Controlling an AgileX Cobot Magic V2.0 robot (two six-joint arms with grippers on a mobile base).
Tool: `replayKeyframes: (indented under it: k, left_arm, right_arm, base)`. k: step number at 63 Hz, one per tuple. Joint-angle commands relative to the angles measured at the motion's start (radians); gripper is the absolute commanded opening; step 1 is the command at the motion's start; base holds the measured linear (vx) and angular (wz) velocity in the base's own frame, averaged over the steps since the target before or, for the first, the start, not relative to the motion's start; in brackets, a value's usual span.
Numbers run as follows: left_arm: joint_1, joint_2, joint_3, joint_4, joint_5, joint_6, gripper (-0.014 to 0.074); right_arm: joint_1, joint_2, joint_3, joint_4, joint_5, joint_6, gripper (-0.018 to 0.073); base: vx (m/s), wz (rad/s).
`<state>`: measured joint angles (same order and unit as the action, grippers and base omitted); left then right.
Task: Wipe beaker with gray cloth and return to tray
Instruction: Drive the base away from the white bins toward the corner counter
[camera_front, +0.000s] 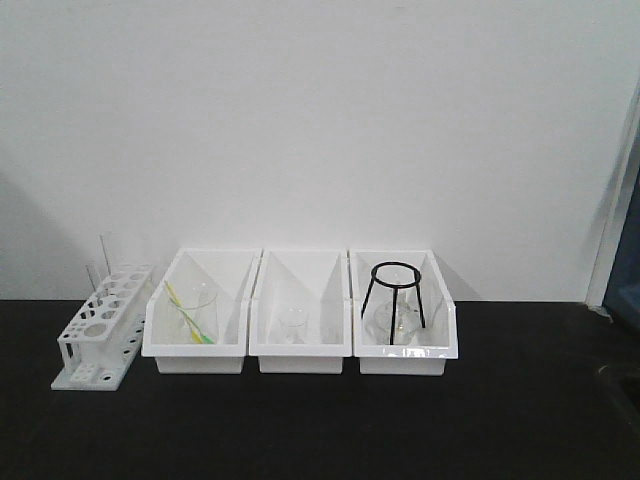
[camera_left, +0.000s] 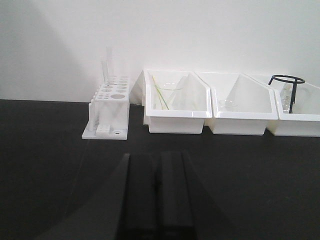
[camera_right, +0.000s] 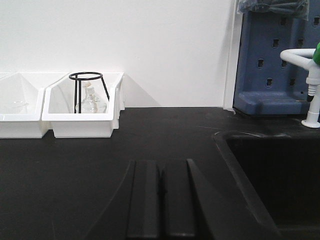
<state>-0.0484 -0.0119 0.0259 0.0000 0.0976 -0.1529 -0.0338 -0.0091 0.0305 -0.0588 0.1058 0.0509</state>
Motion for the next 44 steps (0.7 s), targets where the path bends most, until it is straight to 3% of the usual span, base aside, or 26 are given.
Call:
replayKeyframes:
  k: [1,44]
  left_arm:
    - [0.0,-0.013,0.031,0.0,-0.083,-0.005,-0.0006]
    - [0.0,-0.013,0.031,0.0,-0.083,-0.005,-0.0006]
  right_arm:
    - [-0.001,-0.008,0.005,-0.003,-0.082,-0.003,-0.0011]
    - [-0.001,-0.008,0.005,-0.004,-0.082,-0.003,-0.0011]
  base:
    - [0.0,0.0]
    - [0.0,0.0]
